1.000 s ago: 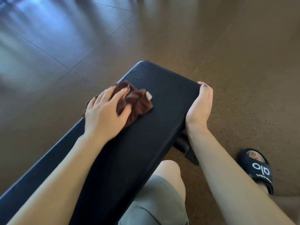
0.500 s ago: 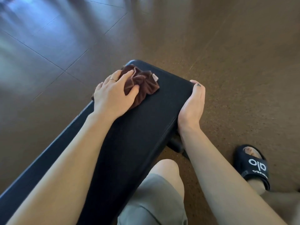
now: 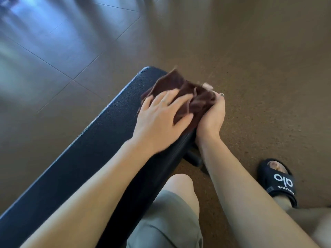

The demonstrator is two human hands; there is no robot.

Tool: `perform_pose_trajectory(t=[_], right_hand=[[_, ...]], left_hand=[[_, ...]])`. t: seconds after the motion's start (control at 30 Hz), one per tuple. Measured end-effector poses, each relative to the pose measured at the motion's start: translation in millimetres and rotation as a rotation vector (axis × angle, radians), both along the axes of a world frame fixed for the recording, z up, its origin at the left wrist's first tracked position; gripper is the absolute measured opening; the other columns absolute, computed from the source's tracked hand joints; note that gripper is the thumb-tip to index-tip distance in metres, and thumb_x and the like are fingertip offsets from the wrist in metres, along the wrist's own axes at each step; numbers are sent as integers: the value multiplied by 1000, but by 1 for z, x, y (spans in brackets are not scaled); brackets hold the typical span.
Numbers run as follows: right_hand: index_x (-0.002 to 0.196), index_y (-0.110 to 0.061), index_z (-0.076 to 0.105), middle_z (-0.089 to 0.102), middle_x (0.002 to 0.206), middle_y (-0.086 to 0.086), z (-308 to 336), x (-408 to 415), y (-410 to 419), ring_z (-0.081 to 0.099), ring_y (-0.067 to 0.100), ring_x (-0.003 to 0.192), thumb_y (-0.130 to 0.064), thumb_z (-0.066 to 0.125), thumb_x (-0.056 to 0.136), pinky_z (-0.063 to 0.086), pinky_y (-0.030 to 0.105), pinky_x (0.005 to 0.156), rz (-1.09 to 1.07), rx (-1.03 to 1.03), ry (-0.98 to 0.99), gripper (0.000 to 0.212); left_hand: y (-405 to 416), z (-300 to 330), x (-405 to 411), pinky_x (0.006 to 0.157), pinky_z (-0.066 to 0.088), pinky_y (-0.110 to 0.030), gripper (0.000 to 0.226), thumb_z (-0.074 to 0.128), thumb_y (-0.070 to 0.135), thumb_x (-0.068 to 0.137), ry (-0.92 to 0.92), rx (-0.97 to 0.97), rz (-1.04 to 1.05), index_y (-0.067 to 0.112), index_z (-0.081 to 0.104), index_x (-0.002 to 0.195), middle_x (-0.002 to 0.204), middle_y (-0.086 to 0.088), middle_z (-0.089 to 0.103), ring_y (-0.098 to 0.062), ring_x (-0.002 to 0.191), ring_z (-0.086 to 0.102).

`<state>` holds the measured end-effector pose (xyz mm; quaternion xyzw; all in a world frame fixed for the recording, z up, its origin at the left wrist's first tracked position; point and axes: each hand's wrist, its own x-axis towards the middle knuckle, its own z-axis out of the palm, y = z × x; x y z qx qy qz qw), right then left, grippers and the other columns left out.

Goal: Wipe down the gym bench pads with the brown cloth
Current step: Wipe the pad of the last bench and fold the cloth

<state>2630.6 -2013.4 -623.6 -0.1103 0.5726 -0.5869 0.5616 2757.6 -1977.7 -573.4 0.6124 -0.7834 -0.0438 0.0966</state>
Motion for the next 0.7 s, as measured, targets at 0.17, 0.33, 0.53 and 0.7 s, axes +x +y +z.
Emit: perform_pose_trajectory(t=[0.17, 0.33, 0.53, 0.7], right_hand=[[116, -33, 72, 75, 118, -1, -34, 4, -14, 72, 28, 112, -71, 42, 82, 56, 55, 100, 9, -30, 11, 60], [121, -29, 71, 73, 124, 3, -30, 2, -12, 70, 27, 115, -68, 43, 81, 56, 52, 101, -26, -74, 42, 62], [107, -24, 76, 77, 108, 0, -7, 1, -1, 72, 17, 98, -47, 50, 94, 56, 34, 86, -82, -33, -15, 37], [86, -29, 68, 68, 94, -2, -9, -1, -6, 61, 16, 87, -48, 47, 89, 48, 36, 80, -47, -11, 26, 29]], left_hand=[[101, 5, 59, 124, 27, -45, 54, 41, 64, 99, -26, 36, -44, 50, 40, 152, 159, 17, 41, -10, 151, 32], [29, 1, 37, 121, 25, -48, 52, 44, 61, 100, -15, -4, -24, 48, 45, 150, 159, 17, 43, -12, 149, 35], [-33, -10, 1, 120, 29, -50, 53, 41, 56, 100, -43, -38, -146, 43, 47, 150, 158, 10, 46, -18, 148, 39], [-72, 1, 12, 111, 36, -38, 51, 46, 57, 98, -37, 6, -208, 45, 50, 147, 153, 13, 50, -14, 140, 47]])
